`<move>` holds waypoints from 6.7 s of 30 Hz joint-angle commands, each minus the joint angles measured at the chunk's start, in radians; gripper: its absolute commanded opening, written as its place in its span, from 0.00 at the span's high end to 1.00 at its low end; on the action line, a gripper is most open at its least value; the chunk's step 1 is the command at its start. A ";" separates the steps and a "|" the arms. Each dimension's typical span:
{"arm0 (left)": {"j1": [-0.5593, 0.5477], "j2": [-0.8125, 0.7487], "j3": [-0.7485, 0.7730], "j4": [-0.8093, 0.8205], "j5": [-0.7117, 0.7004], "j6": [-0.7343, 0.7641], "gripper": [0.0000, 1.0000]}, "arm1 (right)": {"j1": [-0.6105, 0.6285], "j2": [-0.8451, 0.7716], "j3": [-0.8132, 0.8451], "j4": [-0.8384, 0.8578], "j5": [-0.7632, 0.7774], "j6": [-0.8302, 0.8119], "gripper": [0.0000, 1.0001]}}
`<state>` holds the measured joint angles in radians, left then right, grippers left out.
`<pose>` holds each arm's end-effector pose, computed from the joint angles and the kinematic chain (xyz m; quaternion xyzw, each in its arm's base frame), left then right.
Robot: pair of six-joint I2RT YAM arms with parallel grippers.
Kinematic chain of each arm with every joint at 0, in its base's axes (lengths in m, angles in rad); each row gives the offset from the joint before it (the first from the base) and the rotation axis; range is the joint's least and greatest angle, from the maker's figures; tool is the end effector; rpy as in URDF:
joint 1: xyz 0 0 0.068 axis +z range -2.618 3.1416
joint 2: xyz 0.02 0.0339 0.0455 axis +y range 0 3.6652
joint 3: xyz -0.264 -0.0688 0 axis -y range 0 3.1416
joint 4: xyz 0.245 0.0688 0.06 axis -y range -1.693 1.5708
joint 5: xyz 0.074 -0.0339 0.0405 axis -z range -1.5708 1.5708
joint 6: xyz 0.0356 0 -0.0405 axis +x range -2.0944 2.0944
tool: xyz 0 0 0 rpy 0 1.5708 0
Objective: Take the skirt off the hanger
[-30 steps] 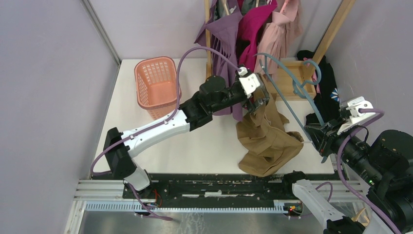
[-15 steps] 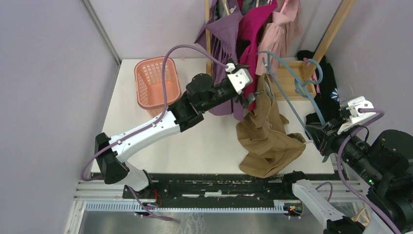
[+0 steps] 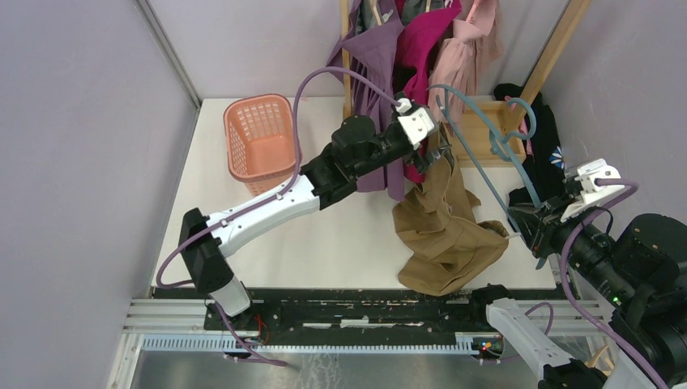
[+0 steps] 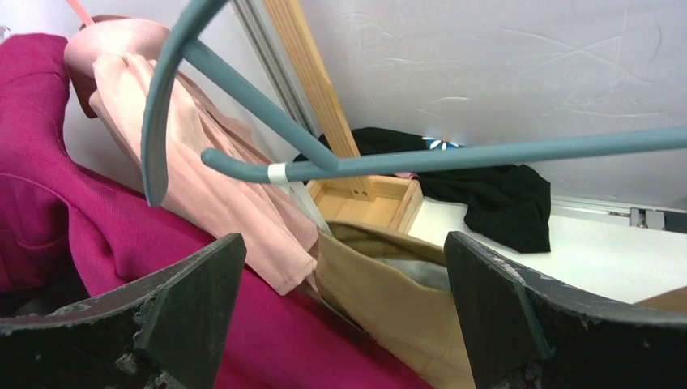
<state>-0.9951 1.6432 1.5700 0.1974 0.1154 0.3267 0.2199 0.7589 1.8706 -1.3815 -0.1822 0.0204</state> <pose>0.2123 -0.3347 0.4323 0.4397 0.4951 -0.2815 0.6945 -0.0128 0.0037 0.5123 -0.1337 0.7831 0.1442 0.5900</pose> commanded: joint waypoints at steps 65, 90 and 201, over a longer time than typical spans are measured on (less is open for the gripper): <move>0.150 0.028 0.176 0.056 -0.087 -0.073 0.97 | -0.002 -0.021 -0.198 0.233 0.038 0.019 0.99; 0.149 -0.067 0.004 0.072 0.026 -0.261 0.97 | -0.001 0.018 -0.413 0.863 0.096 0.160 0.99; 0.240 -0.247 0.418 -0.367 -0.428 0.152 0.97 | 0.017 0.229 -0.540 1.509 0.473 0.048 0.99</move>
<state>-0.8406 1.4425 1.9049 -0.2539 -0.2211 0.3527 0.2356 1.0214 1.3594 0.2127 0.2161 0.1600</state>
